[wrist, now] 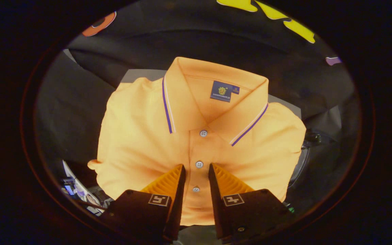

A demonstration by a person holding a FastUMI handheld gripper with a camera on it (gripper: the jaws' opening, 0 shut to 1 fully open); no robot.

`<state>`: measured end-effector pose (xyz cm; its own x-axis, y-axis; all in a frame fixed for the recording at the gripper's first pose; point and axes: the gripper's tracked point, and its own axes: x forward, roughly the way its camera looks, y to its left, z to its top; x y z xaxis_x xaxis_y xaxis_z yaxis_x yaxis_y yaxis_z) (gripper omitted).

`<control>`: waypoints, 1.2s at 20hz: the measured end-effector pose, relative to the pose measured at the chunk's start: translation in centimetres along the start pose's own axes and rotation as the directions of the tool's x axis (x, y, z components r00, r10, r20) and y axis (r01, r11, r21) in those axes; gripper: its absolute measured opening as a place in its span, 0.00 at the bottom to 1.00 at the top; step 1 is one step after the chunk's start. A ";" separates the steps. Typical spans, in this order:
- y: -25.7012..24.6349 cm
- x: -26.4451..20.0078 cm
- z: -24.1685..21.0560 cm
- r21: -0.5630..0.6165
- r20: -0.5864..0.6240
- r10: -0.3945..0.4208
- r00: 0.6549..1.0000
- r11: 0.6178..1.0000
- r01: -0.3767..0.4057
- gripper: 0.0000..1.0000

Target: Put the clothes into the washing machine and then close the washing machine lid.

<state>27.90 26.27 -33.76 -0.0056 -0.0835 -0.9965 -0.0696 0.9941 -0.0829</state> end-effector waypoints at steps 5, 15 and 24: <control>-0.5 -0.1 0.6 0.034 -0.020 -0.017 1.000 0.999 0.017 0.20; -1.0 -1.3 0.5 0.077 0.060 0.100 0.993 0.992 -0.104 0.11; -3.3 -7.1 0.6 0.212 0.178 0.202 0.963 0.948 -0.238 0.11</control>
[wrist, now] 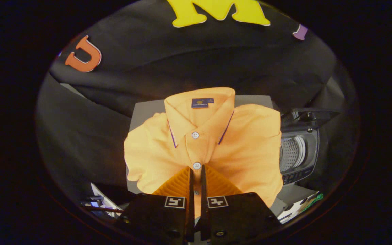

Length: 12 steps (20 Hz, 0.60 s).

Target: Put the clothes into the washing machine and then close the washing machine lid.

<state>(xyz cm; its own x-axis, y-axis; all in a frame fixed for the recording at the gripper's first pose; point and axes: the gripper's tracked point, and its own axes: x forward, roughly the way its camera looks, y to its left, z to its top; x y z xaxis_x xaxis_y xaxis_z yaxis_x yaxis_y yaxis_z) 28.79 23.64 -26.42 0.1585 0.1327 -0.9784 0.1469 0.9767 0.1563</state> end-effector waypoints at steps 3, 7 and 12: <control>-1.9 -1.6 0.8 0.034 0.061 -0.011 0.998 0.999 0.009 0.11; -6.3 -4.0 -0.1 0.118 0.104 -0.042 0.994 0.993 0.029 0.10; -11.8 -6.8 -1.3 0.224 0.140 -0.097 0.985 0.972 0.064 0.11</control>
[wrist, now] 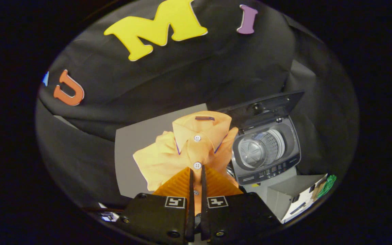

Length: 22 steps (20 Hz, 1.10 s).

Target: Put the clothes into the washing machine and then close the washing machine lid.

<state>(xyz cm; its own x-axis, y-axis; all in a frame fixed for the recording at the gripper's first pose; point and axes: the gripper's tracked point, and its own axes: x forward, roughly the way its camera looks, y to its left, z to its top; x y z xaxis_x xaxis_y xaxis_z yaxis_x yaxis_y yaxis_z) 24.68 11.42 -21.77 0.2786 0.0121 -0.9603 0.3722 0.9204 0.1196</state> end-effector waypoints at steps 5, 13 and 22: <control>-5.8 -0.9 0.8 0.103 0.020 -0.018 1.000 0.995 0.016 0.10; -16.0 -1.4 2.8 0.184 0.044 -0.048 0.998 0.982 0.039 0.10; -22.9 0.7 6.0 0.145 0.055 -0.003 0.998 0.989 -0.005 0.10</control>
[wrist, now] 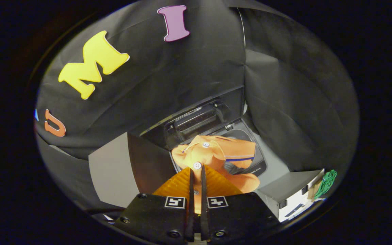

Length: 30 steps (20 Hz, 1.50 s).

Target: Put the clothes into the washing machine and then close the washing machine lid.

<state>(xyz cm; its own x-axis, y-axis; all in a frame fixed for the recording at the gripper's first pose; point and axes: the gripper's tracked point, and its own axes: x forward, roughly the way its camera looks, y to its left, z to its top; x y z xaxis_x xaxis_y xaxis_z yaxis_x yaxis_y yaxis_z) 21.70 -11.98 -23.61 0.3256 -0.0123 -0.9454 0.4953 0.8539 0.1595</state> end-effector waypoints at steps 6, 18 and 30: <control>-0.3 2.1 1.5 -0.020 -0.023 0.080 0.997 0.997 -0.080 0.10; -1.1 8.6 0.3 -0.151 -0.054 0.137 0.989 0.978 -0.144 0.10; -4.6 18.5 -2.4 -0.255 -0.056 0.096 0.994 0.961 -0.107 0.10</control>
<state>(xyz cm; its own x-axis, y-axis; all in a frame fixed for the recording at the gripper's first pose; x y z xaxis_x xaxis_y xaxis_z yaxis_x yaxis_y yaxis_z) 23.49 -14.88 -42.48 0.3261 0.0983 -0.9402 0.2361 0.9546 0.1817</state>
